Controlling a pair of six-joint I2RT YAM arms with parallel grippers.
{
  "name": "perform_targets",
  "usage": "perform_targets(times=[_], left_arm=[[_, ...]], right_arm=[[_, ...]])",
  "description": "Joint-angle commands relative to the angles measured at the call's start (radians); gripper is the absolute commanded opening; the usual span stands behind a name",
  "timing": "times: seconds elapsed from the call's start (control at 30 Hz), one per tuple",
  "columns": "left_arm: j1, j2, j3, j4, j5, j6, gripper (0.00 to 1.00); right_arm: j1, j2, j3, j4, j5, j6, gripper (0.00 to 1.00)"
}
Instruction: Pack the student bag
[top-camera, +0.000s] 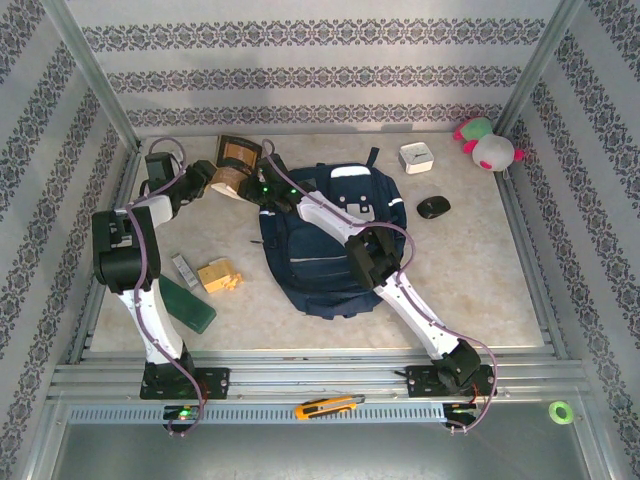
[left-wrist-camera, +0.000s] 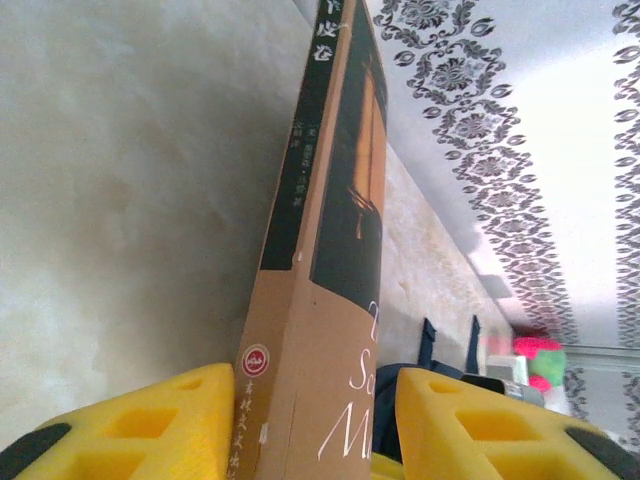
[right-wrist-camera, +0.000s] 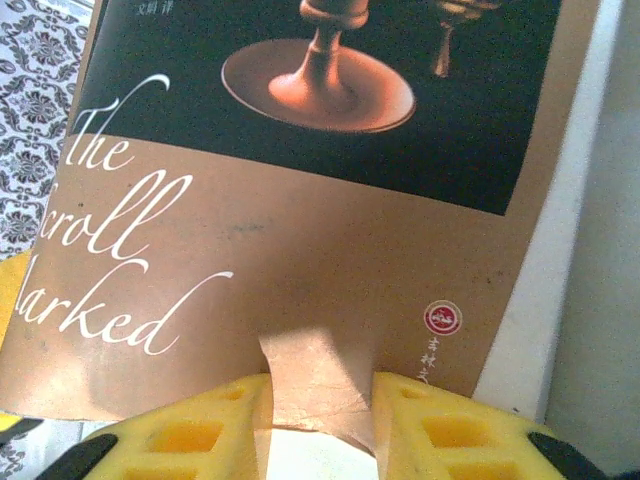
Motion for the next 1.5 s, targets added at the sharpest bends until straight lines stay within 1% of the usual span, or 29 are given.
perform_targets(times=[0.0, 0.03, 0.1, 0.13, 0.17, 0.2, 0.23, 0.27, 0.3, 0.37, 0.47, 0.53, 0.6, 0.63, 0.67, 0.73, 0.83, 1.0, 1.1, 1.23, 1.3, 1.4, 1.47], left_arm=[[-0.043, 0.021, 0.07, -0.131, -0.004, 0.108, 0.4], [-0.045, 0.024, 0.08, -0.164, -0.016, 0.126, 0.34], [-0.047, 0.02, 0.078, -0.209, -0.043, 0.153, 0.3], [-0.047, 0.019, 0.077, -0.212, -0.045, 0.155, 0.3], [-0.048, 0.012, 0.065, -0.221, -0.057, 0.167, 0.26], [-0.048, 0.008, 0.061, -0.222, -0.06, 0.168, 0.25], [-0.048, 0.004, 0.053, -0.222, -0.064, 0.17, 0.23], [-0.049, -0.015, 0.021, -0.224, -0.068, 0.174, 0.15], [-0.051, -0.034, -0.009, -0.233, -0.07, 0.178, 0.11], [-0.06, -0.057, -0.045, -0.245, -0.075, 0.19, 0.09], [-0.07, -0.1, -0.097, -0.294, -0.11, 0.216, 0.1], [-0.07, -0.144, -0.139, -0.324, -0.133, 0.218, 0.12], [-0.07, -0.201, -0.181, -0.338, -0.172, 0.224, 0.19], [-0.07, -0.232, -0.193, -0.348, -0.201, 0.232, 0.27], [-0.07, -0.256, -0.196, -0.362, -0.228, 0.247, 0.33], [-0.067, -0.279, -0.182, -0.379, -0.271, 0.267, 0.4], [-0.061, -0.246, -0.11, -0.428, -0.29, 0.289, 0.44], [-0.06, -0.146, 0.0, -0.473, -0.333, 0.318, 0.48], [-0.06, -0.071, 0.068, -0.507, -0.315, 0.322, 0.48], [-0.06, -0.004, 0.109, -0.518, -0.295, 0.319, 0.48], [-0.06, 0.016, 0.115, -0.522, -0.292, 0.318, 0.47], [-0.062, 0.038, 0.12, -0.532, -0.307, 0.326, 0.47], [-0.062, 0.057, 0.123, -0.529, -0.294, 0.325, 0.47]], right_arm=[[-0.001, -0.056, -0.046, -0.027, -0.041, 0.005, 0.32], [-0.002, -0.07, -0.064, -0.029, -0.042, 0.001, 0.32], [-0.002, -0.093, -0.095, -0.028, -0.044, -0.007, 0.31], [-0.001, -0.103, -0.106, -0.028, -0.042, -0.01, 0.32], [-0.002, -0.122, -0.133, -0.027, -0.04, -0.017, 0.32], [-0.001, -0.128, -0.14, -0.027, -0.038, -0.018, 0.31], [-0.002, -0.153, -0.176, -0.026, -0.033, -0.022, 0.31], [-0.006, -0.195, -0.243, -0.026, -0.039, -0.025, 0.31], [-0.008, -0.218, -0.278, -0.026, -0.042, -0.03, 0.31], [-0.004, -0.267, -0.352, -0.028, -0.047, -0.048, 0.31], [0.004, -0.363, -0.519, -0.007, -0.038, -0.059, 0.32], [0.009, -0.43, -0.646, 0.031, -0.035, -0.051, 0.33], [0.01, -0.499, -0.732, 0.06, -0.023, -0.067, 0.35], [0.011, -0.529, -0.745, 0.053, -0.01, -0.09, 0.38], [0.011, -0.551, -0.747, 0.042, 0.0, -0.123, 0.41], [0.01, -0.571, -0.731, 0.036, 0.026, -0.167, 0.5], [0.009, -0.523, -0.629, 0.006, 0.056, -0.214, 0.56], [-0.003, -0.348, -0.372, -0.097, 0.087, -0.234, 0.56], [-0.014, -0.22, -0.182, -0.18, 0.101, -0.231, 0.56], [-0.016, -0.074, 0.057, -0.332, 0.135, -0.238, 0.56], [-0.014, -0.052, 0.078, -0.362, 0.159, -0.233, 0.56], [-0.014, -0.053, 0.042, -0.371, 0.193, -0.234, 0.56], [-0.015, -0.049, 0.026, -0.373, 0.189, -0.226, 0.55]])
